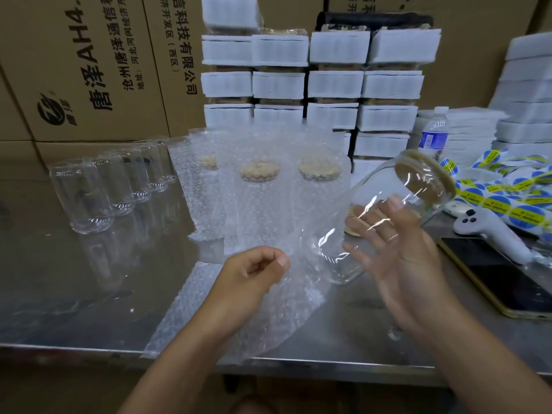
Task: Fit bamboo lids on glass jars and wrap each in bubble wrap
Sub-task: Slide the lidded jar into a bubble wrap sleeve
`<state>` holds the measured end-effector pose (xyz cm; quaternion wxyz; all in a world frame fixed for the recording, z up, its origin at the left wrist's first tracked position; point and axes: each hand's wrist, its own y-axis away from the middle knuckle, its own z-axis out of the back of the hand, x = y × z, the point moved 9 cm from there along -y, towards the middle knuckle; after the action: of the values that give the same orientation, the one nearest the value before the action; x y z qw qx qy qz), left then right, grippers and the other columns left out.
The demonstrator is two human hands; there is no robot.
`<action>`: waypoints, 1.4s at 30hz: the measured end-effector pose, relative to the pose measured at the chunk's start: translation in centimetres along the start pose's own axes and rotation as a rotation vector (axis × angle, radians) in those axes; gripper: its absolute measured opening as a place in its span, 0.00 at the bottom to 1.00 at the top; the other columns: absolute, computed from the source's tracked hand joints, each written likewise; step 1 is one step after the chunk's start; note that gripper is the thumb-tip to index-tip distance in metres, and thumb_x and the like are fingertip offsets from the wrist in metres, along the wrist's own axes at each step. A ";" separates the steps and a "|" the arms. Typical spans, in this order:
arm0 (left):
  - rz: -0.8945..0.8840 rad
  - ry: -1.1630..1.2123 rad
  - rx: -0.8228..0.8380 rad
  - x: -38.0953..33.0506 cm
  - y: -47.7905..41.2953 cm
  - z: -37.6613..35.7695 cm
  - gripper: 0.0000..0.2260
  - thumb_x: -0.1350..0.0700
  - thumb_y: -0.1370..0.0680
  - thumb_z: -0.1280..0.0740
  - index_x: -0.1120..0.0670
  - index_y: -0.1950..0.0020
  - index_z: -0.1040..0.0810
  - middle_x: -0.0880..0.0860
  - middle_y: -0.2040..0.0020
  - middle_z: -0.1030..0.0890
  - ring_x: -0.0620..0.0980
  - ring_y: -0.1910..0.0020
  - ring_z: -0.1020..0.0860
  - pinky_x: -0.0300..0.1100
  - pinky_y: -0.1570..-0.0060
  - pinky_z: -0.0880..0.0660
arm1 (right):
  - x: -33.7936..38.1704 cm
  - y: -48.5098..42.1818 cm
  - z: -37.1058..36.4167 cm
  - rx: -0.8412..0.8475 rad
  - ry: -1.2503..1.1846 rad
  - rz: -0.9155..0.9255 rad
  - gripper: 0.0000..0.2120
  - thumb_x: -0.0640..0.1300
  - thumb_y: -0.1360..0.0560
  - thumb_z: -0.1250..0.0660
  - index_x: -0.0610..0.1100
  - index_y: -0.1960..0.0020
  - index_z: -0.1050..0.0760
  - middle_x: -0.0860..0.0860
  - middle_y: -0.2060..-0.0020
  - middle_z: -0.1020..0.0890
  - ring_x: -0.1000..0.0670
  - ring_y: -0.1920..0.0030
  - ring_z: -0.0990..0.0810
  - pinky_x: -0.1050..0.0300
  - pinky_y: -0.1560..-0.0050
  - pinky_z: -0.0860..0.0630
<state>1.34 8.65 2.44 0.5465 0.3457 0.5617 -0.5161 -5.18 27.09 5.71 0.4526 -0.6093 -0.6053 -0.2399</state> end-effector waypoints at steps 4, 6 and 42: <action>-0.023 0.080 -0.041 -0.5 0.0 1.0 0.06 0.45 0.29 0.33 0.44 0.64 0.19 0.39 0.65 0.23 0.36 0.62 0.25 0.35 0.53 0.29 | -0.1 0.3 -0.1 0.002 0.113 0.024 0.30 0.57 0.45 0.28 0.48 0.46 0.26 0.52 0.54 0.18 0.51 0.50 0.19 0.51 0.48 0.25; -0.055 0.087 -0.045 -0.8 -0.1 1.0 0.08 0.42 0.33 0.33 0.44 0.63 0.20 0.39 0.65 0.23 0.36 0.62 0.25 0.38 0.50 0.30 | -0.2 0.5 -0.3 -0.005 0.159 0.034 0.33 0.56 0.47 0.27 0.47 0.43 0.26 0.53 0.54 0.16 0.51 0.48 0.18 0.51 0.46 0.24; -0.379 -0.028 -0.140 -5.9 -0.6 1.2 0.32 0.49 0.35 0.22 0.52 0.34 0.31 0.41 0.46 0.19 0.39 0.47 0.20 0.29 0.53 0.25 | -3.0 1.8 -5.3 0.440 0.611 0.119 0.39 0.70 0.40 0.30 0.65 0.31 0.36 0.65 0.33 0.29 0.63 0.33 0.31 0.57 0.33 0.30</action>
<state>2.03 8.40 8.41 0.4699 0.1876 0.6434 -0.5744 -2.61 21.31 5.21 0.7452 -0.4322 -0.4431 -0.2482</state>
